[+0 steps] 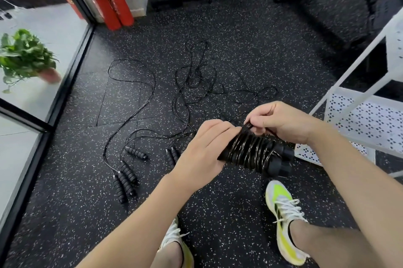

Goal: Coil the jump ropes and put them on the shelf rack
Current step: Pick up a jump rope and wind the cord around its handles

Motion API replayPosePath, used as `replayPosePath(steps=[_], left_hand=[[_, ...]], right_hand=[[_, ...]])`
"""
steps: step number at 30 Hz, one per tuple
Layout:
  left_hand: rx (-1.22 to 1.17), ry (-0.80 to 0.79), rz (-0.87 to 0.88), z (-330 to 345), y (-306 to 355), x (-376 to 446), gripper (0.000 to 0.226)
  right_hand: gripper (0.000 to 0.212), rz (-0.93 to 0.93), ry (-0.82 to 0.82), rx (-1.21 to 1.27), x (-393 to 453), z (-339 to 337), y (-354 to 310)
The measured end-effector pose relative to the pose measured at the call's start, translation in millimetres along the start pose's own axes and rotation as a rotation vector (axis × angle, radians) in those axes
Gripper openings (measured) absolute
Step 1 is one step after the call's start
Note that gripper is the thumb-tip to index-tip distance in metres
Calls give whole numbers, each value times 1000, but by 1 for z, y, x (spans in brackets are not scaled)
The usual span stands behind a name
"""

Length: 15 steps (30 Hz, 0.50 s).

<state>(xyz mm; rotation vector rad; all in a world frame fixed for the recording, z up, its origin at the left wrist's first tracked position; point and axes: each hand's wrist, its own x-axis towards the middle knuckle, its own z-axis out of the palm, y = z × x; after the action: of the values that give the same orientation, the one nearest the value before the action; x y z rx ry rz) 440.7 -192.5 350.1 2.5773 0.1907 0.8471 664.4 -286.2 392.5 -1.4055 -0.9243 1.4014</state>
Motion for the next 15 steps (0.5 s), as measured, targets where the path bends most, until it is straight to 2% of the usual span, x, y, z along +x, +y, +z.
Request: replayPosePath(steps=[4, 6, 7, 8, 9, 10, 12, 13, 15], left_hand=[[-51, 31, -78, -5, 5, 2, 53], [-64, 60, -115, -10, 7, 4, 52], [-60, 80, -127, -13, 7, 5, 51], [-60, 99, -147, -16, 8, 5, 54], [-70, 120, -193, -18, 8, 6, 59], [-85, 135, -282, -20, 10, 8, 66], [-134, 143, -526, -24, 14, 14, 75], [-139, 152, -611, -24, 13, 16, 73], [-46, 167, -638, -22, 8, 17, 51]], right_hand=[[20, 81, 15, 19, 1, 10, 8], [21, 101, 1, 59, 3, 20, 10], [18, 113, 8, 69, 4, 26, 14], [7, 116, 23, 63, 4, 32, 14], [10, 134, 77, -11, 5, 37, 19], [24, 142, 158, -100, 4, 46, 19], [36, 68, 173, -216, 2, 65, 22], [40, 75, 156, -216, 4, 74, 26], [48, 98, 135, -313, 8, 92, 33]])
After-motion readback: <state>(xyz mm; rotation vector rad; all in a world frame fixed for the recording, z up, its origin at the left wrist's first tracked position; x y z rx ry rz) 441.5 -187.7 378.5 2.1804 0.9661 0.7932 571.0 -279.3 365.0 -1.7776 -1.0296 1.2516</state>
